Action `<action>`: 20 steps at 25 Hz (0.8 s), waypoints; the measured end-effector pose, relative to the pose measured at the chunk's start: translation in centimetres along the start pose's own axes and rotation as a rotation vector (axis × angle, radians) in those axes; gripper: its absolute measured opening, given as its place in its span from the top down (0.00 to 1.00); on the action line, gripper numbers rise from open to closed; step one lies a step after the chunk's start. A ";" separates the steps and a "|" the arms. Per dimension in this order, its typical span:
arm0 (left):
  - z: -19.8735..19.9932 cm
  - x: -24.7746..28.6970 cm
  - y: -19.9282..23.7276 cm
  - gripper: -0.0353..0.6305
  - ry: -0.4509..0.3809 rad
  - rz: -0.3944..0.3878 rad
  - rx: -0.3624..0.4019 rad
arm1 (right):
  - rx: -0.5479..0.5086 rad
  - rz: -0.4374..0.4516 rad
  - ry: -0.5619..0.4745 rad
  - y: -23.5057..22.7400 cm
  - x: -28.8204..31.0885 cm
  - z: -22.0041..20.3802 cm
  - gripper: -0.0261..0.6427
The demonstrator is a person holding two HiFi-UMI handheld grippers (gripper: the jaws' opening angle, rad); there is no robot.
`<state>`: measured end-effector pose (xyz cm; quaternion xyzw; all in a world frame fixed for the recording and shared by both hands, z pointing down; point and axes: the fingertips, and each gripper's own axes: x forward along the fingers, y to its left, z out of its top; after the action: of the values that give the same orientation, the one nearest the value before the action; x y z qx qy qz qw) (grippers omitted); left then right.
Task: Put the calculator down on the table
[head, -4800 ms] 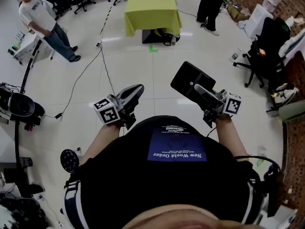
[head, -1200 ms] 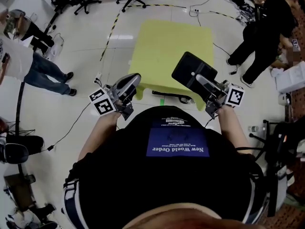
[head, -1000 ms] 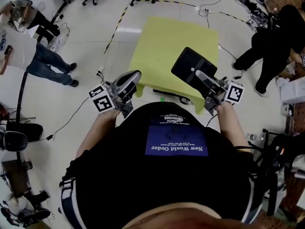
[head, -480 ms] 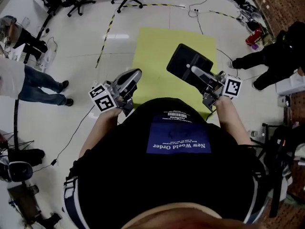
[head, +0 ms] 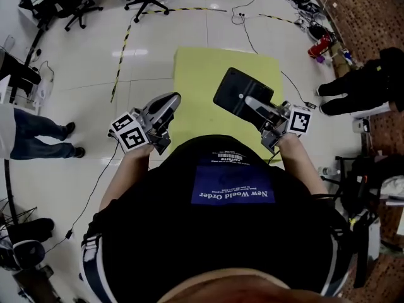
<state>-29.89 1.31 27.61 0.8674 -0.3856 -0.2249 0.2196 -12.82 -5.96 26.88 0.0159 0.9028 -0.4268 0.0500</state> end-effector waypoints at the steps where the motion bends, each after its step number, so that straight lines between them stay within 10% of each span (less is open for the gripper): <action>1: -0.1 0.1 0.3 0.94 -0.009 0.016 -0.003 | 0.006 0.010 0.015 -0.4 0.2 0.5 0.79; 20: 0.2 -0.4 0.2 0.94 -0.064 0.183 0.012 | 0.045 0.132 0.103 -2.4 2.2 2.5 0.79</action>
<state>-30.38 1.42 27.62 0.8223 -0.4714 -0.2291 0.2217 -15.04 -9.41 26.94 0.0986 0.8912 -0.4416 0.0311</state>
